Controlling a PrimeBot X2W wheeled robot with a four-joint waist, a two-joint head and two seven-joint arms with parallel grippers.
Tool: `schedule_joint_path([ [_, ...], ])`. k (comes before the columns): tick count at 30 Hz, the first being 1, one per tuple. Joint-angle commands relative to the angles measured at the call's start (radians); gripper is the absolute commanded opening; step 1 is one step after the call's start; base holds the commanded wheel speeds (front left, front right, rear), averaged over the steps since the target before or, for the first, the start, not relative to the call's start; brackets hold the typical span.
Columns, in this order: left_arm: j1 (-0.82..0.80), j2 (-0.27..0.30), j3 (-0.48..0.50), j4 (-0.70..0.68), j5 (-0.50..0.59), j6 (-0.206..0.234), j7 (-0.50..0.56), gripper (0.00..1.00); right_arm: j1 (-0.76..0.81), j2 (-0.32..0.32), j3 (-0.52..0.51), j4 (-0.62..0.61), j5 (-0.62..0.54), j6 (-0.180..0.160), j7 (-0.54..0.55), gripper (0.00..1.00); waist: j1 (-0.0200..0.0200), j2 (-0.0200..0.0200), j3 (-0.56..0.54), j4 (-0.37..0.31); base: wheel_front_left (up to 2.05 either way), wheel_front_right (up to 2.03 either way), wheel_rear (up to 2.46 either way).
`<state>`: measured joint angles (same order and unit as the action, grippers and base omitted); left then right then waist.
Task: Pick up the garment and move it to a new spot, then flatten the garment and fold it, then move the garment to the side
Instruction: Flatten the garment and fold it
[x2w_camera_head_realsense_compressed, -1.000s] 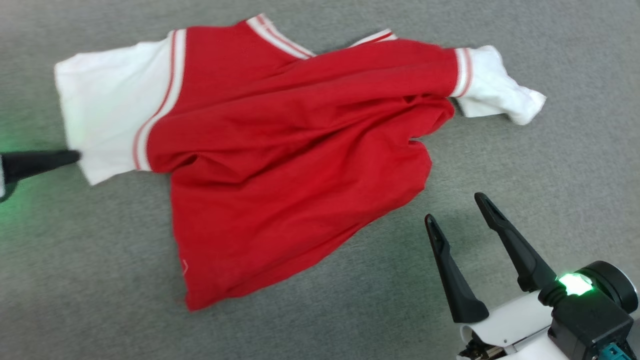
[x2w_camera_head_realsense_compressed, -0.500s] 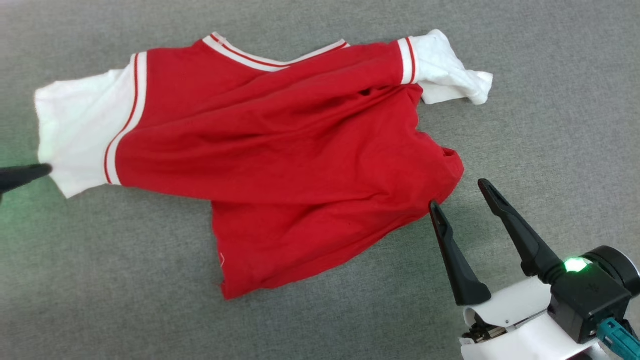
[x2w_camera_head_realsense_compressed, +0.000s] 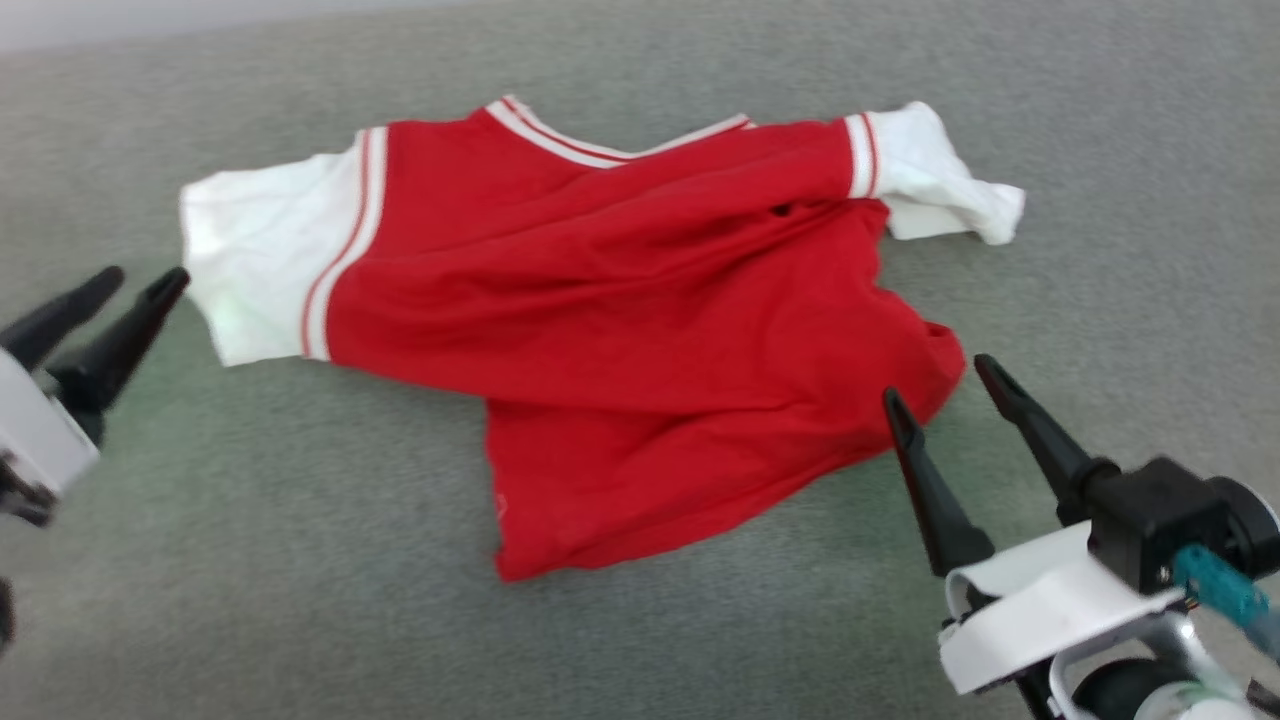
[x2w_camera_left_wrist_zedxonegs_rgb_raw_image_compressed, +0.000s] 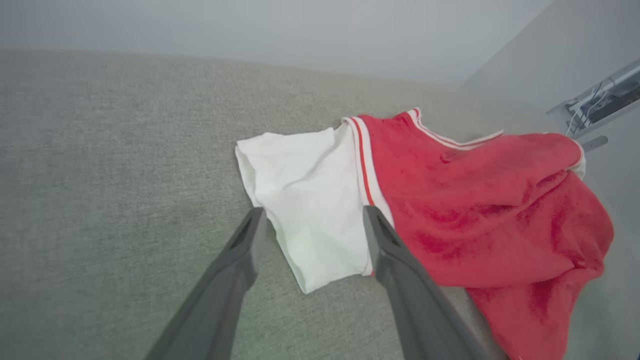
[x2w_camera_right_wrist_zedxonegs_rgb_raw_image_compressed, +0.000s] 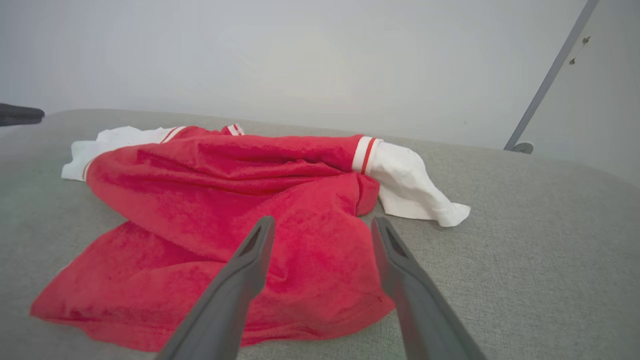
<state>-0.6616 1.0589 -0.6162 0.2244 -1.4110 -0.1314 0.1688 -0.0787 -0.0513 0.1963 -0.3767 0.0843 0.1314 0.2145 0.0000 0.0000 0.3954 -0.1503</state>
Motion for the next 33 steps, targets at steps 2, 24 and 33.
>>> schedule_joint_path([
  [2, 0.069, 0.005, 0.009, -0.045, 0.031, 0.002, -0.149, 1.00, -0.031, 0.002, -0.028, 0.016, -0.006, -0.001, 0.048, 1.00, 0.0000, 0.0000, -0.022, 0.060, 0.00, 0.00, 0.00],
  [24, 0.511, -0.305, 0.507, -0.287, 0.547, 0.001, -0.433, 1.00, -0.551, -0.273, -0.336, 0.168, 0.107, -0.001, 0.807, 1.00, 0.0000, 0.0000, 0.123, 0.282, 0.00, 0.00, 0.00],
  [33, 0.530, -0.299, 0.573, -0.355, 0.568, 0.001, -0.433, 1.00, -0.631, -0.220, -0.365, 0.201, 0.025, -0.001, 0.884, 1.00, 0.0000, 0.0000, 0.215, 0.307, 0.00, 0.00, 0.00],
])
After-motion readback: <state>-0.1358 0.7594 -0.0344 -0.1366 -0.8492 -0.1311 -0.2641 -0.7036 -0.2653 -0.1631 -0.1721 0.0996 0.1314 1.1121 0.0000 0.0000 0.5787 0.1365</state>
